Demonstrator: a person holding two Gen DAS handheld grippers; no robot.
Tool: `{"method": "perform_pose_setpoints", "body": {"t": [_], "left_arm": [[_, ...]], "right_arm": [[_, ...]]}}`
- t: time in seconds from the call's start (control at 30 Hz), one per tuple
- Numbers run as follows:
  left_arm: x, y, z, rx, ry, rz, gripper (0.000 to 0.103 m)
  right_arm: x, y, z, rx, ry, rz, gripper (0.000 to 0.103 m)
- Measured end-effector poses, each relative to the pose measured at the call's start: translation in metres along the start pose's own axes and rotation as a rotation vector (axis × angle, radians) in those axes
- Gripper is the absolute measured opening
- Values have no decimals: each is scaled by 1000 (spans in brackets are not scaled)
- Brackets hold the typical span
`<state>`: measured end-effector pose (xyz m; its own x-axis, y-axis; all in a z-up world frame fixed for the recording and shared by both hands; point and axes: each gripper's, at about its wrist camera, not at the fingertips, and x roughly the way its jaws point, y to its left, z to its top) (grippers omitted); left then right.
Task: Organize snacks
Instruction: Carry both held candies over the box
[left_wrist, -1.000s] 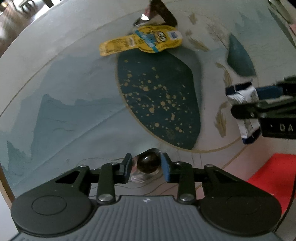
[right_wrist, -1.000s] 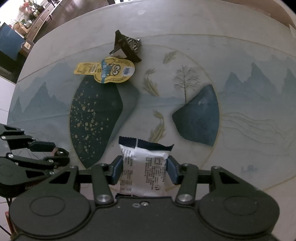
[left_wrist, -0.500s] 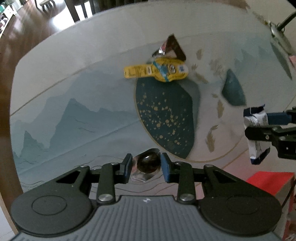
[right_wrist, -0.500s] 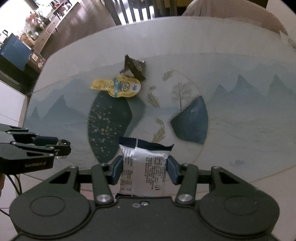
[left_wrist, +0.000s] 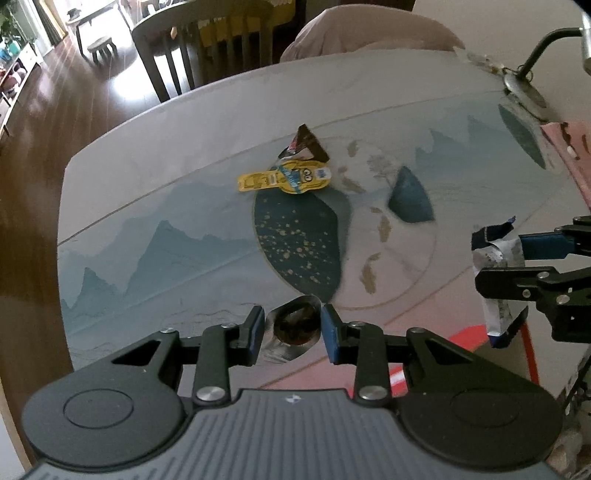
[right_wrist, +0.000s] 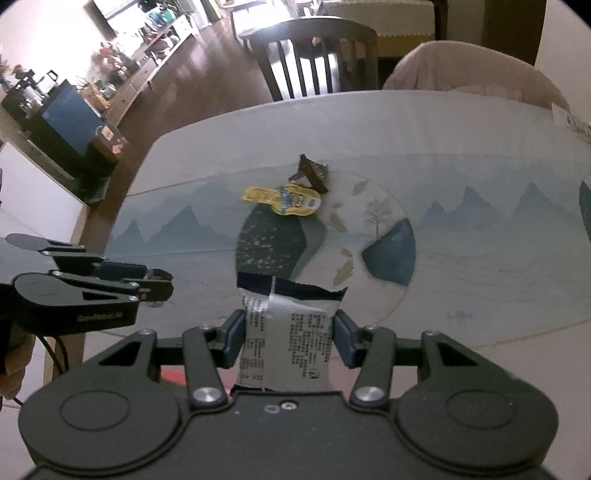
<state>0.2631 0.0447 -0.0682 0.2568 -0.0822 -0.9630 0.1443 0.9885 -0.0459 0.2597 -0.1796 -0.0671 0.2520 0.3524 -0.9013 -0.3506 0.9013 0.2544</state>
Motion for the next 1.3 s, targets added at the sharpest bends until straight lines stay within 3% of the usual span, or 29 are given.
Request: {"method": "perform_pose_setpoints", "body": {"t": [0.27,0.47,0.63,1.3], "left_arm": [[-33,-16,-31,1,-38,6,32],[-42,-24,-59,-15,-13,-3,32],[-38,-27,-84,-60,28,-22,32],[-6,-58,-169,-11,68,-58,33]], "right_arm": [[-26,13,-27,-25,-22,26,49],[-32,22,-52,-38,-18,35,49],[-32,25,-74,-36,0,41,49],[9,25,-166,-46,128,-38,49]]}}
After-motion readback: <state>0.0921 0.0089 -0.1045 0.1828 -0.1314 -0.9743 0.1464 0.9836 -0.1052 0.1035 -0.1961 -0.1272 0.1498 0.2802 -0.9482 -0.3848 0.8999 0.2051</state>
